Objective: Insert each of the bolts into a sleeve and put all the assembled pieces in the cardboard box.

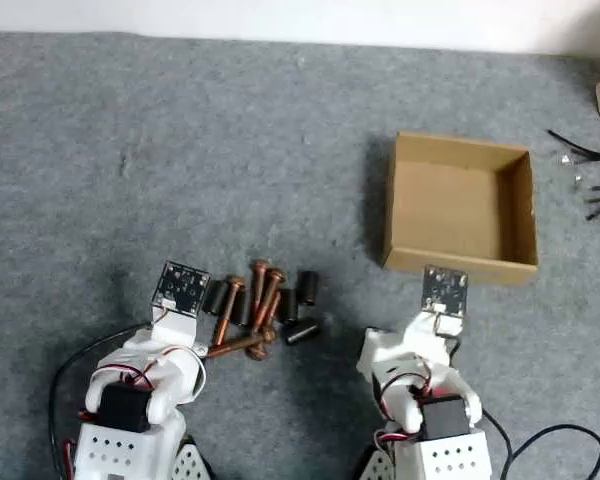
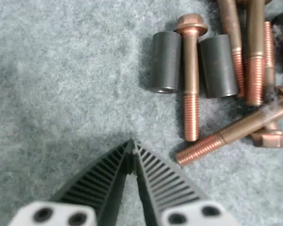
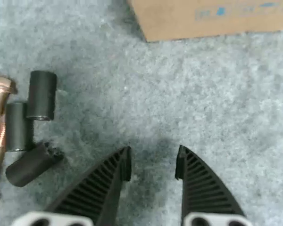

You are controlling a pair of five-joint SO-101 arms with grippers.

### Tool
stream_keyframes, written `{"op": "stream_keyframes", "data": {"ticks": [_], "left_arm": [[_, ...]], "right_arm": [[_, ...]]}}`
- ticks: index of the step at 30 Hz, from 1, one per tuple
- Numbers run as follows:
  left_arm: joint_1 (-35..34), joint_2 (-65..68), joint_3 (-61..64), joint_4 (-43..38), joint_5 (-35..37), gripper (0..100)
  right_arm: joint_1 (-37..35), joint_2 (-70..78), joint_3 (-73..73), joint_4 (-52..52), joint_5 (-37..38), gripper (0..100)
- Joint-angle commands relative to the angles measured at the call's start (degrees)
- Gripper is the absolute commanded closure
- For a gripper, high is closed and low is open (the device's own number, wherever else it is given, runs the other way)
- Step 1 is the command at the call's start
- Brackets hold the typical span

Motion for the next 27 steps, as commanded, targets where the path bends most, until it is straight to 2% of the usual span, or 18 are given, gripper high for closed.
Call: {"op": "stream_keyframes", "data": {"ticks": [1, 8, 10, 12, 13, 15, 17, 19, 22, 27], "left_arm": [[0.7, -0.8, 1.2, -1.1, -0.5, 99], [0.0, -0.9, 0.0, -10.6, -0.7, 99], [-0.5, -0.9, -2.2, -11.1, -6.2, 99], [0.0, -0.9, -5.1, -10.7, -15.4, 99], [0.3, -0.9, -6.0, -11.0, -17.6, 99], [1.8, -0.9, -7.1, -12.5, -15.8, 99], [2.6, -0.8, -7.0, -16.3, -10.7, 99], [2.6, -0.6, -7.3, -18.1, -6.2, 99], [3.0, -0.6, -8.3, -20.0, -8.3, 99], [3.2, -0.5, -16.0, -19.3, -10.4, 99]], "right_arm": [[-2.7, 0.2, 8.0, 0.6, 0.2, 85.6], [2.5, 0.2, 8.0, -3.2, 0.6, 85.4], [2.9, 0.2, 8.0, -4.7, 2.8, 85.3], [3.4, 0.2, 8.0, -6.2, 8.9, 85.3], [4.2, 0.2, 8.0, -6.7, 12.0, 85.3], [6.0, 0.2, 8.0, -8.8, 18.0, 85.3], [7.2, 0.2, 8.0, -11.7, 22.8, 85.3], [7.3, 0.2, 8.0, -13.8, 23.9, 85.3], [7.3, 0.2, 8.0, -15.4, 23.9, 85.3], [7.5, 0.2, 5.4, -9.6, 24.2, 85.3]]}}
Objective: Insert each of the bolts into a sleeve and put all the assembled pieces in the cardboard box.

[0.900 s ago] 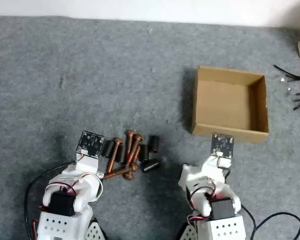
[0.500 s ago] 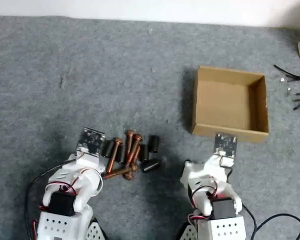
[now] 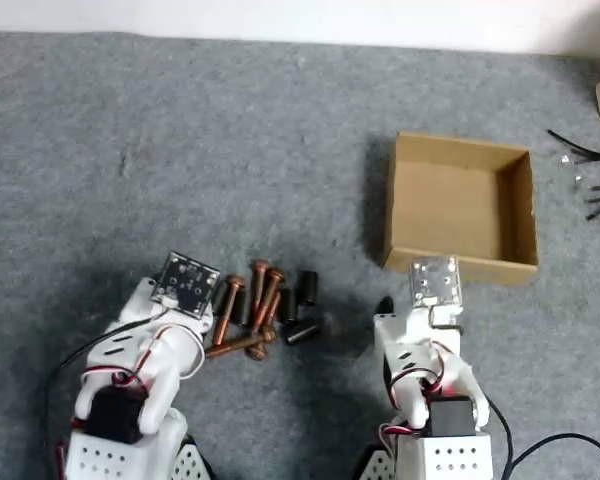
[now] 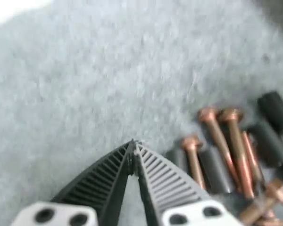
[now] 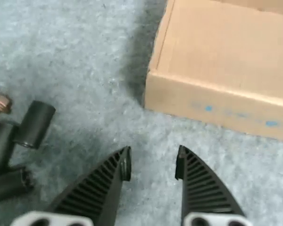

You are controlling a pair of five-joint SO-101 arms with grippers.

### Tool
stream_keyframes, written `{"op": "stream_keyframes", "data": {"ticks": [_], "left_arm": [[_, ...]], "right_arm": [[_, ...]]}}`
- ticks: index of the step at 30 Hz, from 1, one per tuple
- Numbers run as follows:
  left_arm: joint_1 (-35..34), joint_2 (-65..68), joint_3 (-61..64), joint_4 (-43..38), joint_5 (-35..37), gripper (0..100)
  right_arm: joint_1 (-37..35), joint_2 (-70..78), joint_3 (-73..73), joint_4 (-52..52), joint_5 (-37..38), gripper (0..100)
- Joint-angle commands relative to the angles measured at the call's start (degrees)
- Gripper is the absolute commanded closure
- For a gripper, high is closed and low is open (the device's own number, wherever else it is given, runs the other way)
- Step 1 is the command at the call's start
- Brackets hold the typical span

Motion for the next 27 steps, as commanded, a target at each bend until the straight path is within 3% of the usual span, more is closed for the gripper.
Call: {"op": "stream_keyframes", "data": {"ticks": [1, 6, 12, 18, 22, 27], "left_arm": [[1.2, -0.5, -7.8, -1.0, -1.3, 99], [2.4, 4.6, -9.1, -6.9, -1.1, 99], [8.0, 26.7, -12.5, -16.4, 2.9, 99], [4.6, 45.8, -13.2, -24.3, 10.6, 99], [0.1, 50.2, -10.1, -33.1, 12.1, 99], [1.5, 50.1, -10.1, -31.9, 13.0, 99]], "right_arm": [[1.2, 0.2, 4.3, 2.0, 0.7, 85.3], [3.3, 0.2, 2.5, 1.9, 0.7, 85.3], [3.5, 0.2, 2.5, 1.8, 0.7, 85.3], [4.0, 0.2, 2.1, 3.3, 0.8, 85.3], [5.1, 0.2, 2.1, 3.2, 0.5, 85.3], [2.2, 0.9, 1.3, 0.2, 0.7, 85.3]]}}
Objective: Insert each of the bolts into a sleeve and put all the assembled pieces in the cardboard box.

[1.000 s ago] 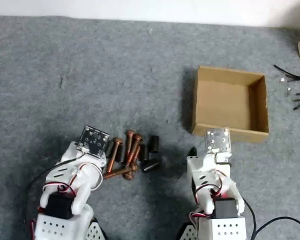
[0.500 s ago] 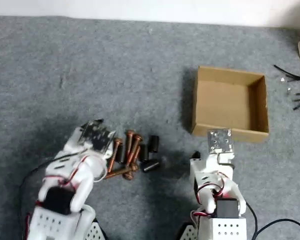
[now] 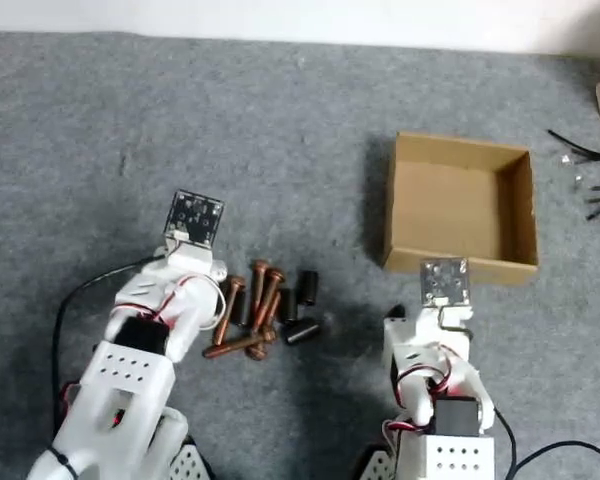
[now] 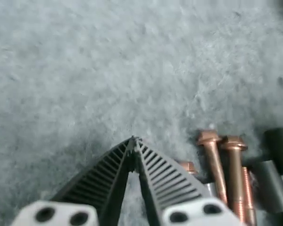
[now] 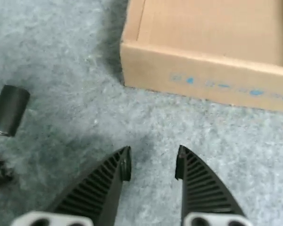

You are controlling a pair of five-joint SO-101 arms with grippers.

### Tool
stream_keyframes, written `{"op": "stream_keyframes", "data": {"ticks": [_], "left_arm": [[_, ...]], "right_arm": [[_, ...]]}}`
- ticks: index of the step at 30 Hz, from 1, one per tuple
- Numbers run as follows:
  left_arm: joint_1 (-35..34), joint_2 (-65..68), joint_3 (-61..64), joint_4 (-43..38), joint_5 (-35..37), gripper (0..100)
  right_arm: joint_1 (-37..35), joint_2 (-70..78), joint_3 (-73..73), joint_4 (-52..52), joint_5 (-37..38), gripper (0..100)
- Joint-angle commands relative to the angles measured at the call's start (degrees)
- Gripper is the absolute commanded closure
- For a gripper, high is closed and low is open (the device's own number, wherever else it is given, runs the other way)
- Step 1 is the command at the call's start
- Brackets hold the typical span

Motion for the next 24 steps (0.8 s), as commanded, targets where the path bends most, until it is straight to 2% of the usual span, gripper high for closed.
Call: {"op": "stream_keyframes", "data": {"ticks": [1, 5, 7, 10, 13, 18, 24], "left_arm": [[0.0, 0.2, -0.7, -0.8, 0.6, 99], [-1.2, 0.2, -0.7, -1.1, 0.8, 99], [-1.1, 0.2, -0.7, -1.1, 0.8, 99], [-1.1, 0.2, -0.7, -1.1, 0.8, 99], [-1.1, 0.2, -0.7, -1.1, 0.8, 99], [-1.2, 0.2, -0.6, -1.2, 0.8, 99], [-1.2, 0.2, -0.6, -1.8, 0.9, 99]], "right_arm": [[-4.0, 0.3, -0.1, -0.7, 0.6, 85.3], [-10.5, 4.4, -10.2, 1.7, -3.3, 85.3], [-14.9, 10.9, -15.8, -2.4, -3.0, 85.3], [-17.7, 26.4, -18.7, -8.6, -4.8, 85.3], [-20.3, 44.4, -28.6, -14.0, -8.0, 85.3], [-26.0, 71.9, -45.8, -14.9, -14.9, 85.4], [-30.6, 88.3, -58.3, -17.0, -21.0, 85.4]]}}
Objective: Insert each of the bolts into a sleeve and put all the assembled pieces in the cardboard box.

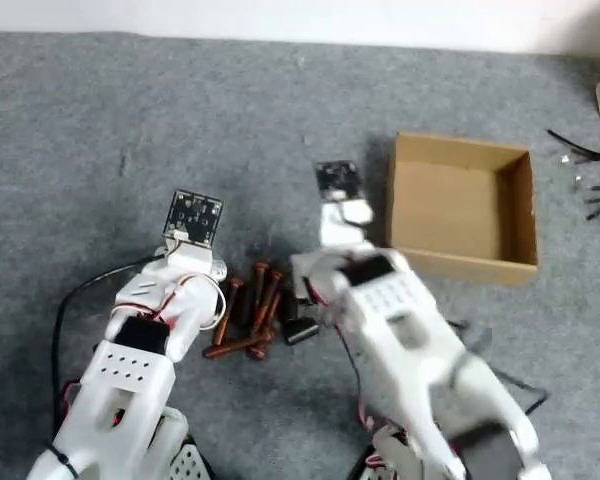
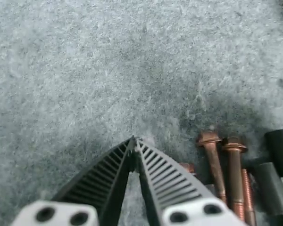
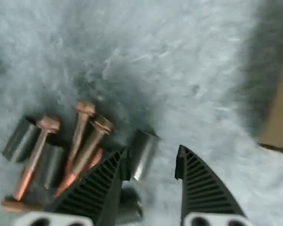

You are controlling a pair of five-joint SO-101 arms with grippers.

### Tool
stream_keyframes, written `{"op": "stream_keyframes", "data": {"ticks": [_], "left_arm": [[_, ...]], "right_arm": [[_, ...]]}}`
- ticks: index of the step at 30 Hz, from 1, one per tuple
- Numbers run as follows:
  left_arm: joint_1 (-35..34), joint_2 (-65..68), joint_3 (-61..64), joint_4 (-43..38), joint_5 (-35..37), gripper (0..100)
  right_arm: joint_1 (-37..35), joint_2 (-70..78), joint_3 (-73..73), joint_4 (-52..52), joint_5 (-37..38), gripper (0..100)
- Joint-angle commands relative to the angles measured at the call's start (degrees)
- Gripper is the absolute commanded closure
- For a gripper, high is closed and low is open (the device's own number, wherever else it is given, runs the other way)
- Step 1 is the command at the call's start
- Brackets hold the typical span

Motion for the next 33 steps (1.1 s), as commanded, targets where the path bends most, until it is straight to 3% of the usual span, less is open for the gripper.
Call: {"op": "stream_keyframes", "data": {"ticks": [1, 5, 13, 22, 33], "left_arm": [[-0.9, 0.2, -0.4, -2.5, 0.4, 99], [-1.7, 0.5, -0.4, -3.0, 0.4, 99], [-4.6, 0.5, -0.4, -3.0, 2.8, 99], [-4.6, 0.5, -0.4, -3.1, 2.8, 99], [-4.6, 0.2, -0.4, -2.8, 2.8, 99]], "right_arm": [[-3.2, 6.2, -6.8, -4.3, -3.2, 85.4], [-6.6, 8.7, -6.8, -5.3, -3.8, 85.4], [-6.5, 8.9, -3.6, -5.4, -4.0, 85.4], [0.4, 8.9, -3.4, -4.2, -4.0, 85.6], [0.4, 9.0, -1.6, -3.3, -3.9, 85.7]]}}
